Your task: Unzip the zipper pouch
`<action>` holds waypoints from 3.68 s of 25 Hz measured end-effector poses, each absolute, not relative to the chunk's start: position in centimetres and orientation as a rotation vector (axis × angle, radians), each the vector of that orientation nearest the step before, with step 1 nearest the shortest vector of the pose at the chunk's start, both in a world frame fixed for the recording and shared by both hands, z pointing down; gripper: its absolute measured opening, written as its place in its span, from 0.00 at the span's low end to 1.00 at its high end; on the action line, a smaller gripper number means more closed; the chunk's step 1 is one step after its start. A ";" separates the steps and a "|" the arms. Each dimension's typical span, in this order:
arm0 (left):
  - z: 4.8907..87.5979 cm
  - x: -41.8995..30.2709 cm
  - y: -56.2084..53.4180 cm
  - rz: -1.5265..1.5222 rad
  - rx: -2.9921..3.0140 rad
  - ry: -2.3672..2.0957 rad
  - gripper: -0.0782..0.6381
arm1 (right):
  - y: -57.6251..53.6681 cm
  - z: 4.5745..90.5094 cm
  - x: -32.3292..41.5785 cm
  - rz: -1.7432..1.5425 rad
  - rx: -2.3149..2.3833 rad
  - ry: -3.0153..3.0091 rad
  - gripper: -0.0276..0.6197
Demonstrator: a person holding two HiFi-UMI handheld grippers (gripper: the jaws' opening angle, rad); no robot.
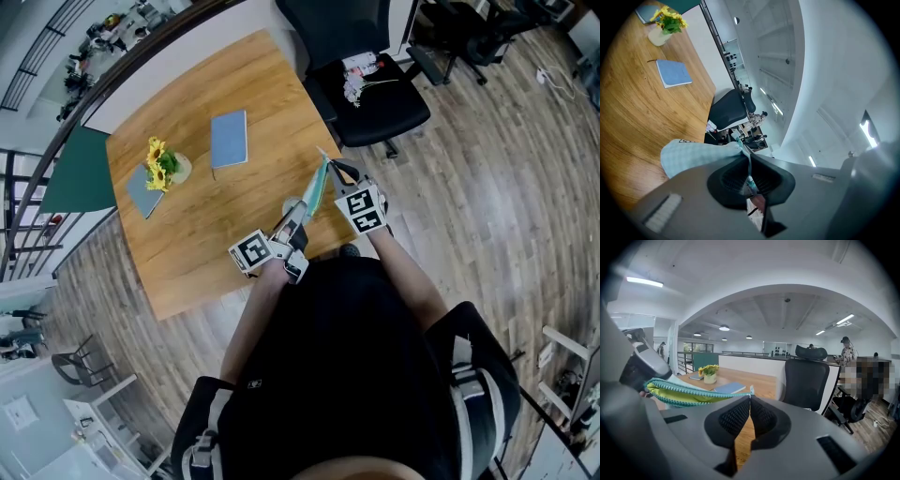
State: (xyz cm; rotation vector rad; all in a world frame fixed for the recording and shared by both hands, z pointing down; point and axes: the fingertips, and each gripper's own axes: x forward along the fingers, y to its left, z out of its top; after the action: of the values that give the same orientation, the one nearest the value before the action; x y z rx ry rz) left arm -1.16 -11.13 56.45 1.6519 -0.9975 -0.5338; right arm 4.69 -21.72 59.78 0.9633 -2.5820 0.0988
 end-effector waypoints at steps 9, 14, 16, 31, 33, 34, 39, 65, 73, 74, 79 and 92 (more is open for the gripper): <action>56.2 -1.1 -10.8 -0.558 1.646 -0.987 0.12 | -22.0 59.6 5.3 0.103 0.983 -2.580 0.05; 56.3 -1.2 -10.4 -0.558 1.640 -0.995 0.13 | -21.8 59.7 5.3 0.098 0.981 -2.580 0.05; 56.2 -1.2 -10.3 -0.560 1.641 -0.996 0.12 | -21.7 59.6 5.3 0.098 0.984 -2.579 0.05; 56.2 -0.9 -9.3 -0.572 1.644 -1.015 0.13 | -21.1 60.0 6.0 0.110 0.963 -2.575 0.06; 56.1 -0.7 -9.1 -0.578 1.638 -1.018 0.13 | -21.0 60.0 6.0 0.105 0.951 -2.576 0.06; 56.0 -0.6 -9.0 -0.588 1.625 -1.015 0.13 | -21.0 60.0 6.0 0.108 0.944 -2.579 0.06; 55.8 -0.6 -8.6 -0.617 1.598 -1.014 0.12 | -20.8 59.8 6.0 0.172 0.913 -2.628 0.07; 56.6 -8.9 -9.0 -0.638 1.621 -1.139 0.12 | -18.9 61.8 5.8 0.216 0.980 -2.594 0.05; 56.3 -12.5 -9.7 -0.608 1.633 -1.101 0.12 | -17.6 61.1 3.1 0.220 1.018 -2.571 0.05; 56.4 -13.0 -9.7 -0.608 1.635 -1.100 0.12 | -17.5 61.1 2.9 0.219 1.020 -2.566 0.05; 56.2 -14.7 -10.3 -0.622 1.638 -1.082 0.12 | -17.3 61.0 2.2 0.219 1.031 -2.530 0.05; 56.7 -17.8 -10.1 -0.645 1.620 -1.091 0.12 | -16.7 61.2 0.6 0.212 1.031 -2.509 0.05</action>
State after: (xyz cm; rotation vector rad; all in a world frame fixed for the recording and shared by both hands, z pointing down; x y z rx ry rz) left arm -17.76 -10.15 56.65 1.6195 -1.0915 -0.6447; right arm 0.60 -16.68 61.15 1.0310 -2.5094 0.2119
